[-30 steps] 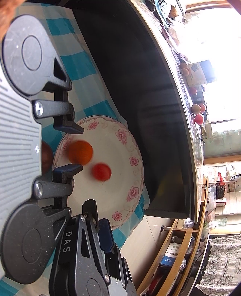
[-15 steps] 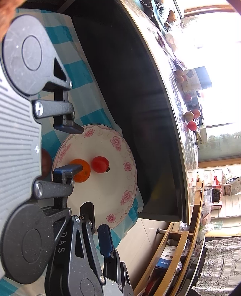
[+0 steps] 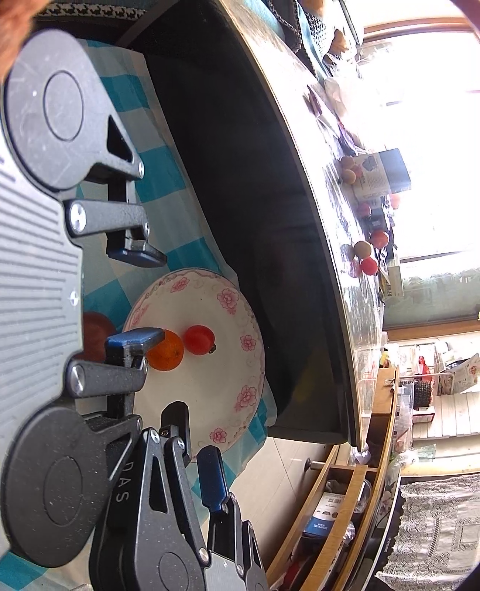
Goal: Organize fruits
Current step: 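Move both open tools back from the bowl toward the remaining fruit, then grasp the red tomato on the cloth with the left tool, then grasp the small yellow-brown citrus with the right tool while the left tool holds the tomato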
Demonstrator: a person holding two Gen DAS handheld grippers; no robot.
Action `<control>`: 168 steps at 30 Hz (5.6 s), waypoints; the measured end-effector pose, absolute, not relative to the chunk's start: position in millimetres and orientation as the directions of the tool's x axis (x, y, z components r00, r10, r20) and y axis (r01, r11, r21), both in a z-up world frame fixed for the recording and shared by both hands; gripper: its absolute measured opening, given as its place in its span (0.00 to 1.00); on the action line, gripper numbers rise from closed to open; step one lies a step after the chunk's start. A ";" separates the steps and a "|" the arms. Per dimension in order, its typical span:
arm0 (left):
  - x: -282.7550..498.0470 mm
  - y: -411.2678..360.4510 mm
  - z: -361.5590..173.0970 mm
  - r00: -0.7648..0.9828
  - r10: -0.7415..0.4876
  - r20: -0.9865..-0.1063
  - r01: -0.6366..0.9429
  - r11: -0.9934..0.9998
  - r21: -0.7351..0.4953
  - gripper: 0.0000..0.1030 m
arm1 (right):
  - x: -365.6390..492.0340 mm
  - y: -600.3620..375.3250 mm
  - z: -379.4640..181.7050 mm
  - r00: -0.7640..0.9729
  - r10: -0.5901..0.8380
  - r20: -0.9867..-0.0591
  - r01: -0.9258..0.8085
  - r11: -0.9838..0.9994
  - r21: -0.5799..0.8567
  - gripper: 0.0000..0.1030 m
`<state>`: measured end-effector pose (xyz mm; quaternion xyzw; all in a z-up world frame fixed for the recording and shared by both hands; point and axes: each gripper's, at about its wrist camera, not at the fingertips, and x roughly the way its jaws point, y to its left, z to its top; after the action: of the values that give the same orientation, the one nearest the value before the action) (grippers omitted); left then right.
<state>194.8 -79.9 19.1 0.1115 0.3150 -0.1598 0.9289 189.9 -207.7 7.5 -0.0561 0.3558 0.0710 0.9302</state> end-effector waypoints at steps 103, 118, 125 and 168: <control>137.4 15.3 -37.5 0.650 -0.165 -0.742 0.364 0.925 0.113 0.42 | 135.6 -111.8 -38.7 0.494 0.292 -0.819 -0.410 0.909 0.077 0.13; 136.5 14.7 -32.0 0.635 -0.172 -0.753 0.370 0.923 0.102 0.42 | 134.1 -117.5 -35.4 0.495 0.296 -0.817 -0.396 0.914 0.092 0.12; 136.8 14.4 -36.1 0.618 -0.169 -0.767 0.373 0.923 0.098 0.42 | 136.1 -117.6 -38.5 0.485 0.288 -0.826 -0.393 0.915 0.088 0.12; 140.5 4.8 -1.7 0.647 -0.153 -0.747 0.308 0.948 0.073 0.42 | 142.5 -156.9 -0.3 0.571 0.314 -0.758 -0.333 0.933 0.136 0.09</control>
<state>140.5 4.8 -1.7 0.0974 0.4003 -0.1278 0.9022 142.5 -156.9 -0.3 -0.0109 0.4255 0.1825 0.8863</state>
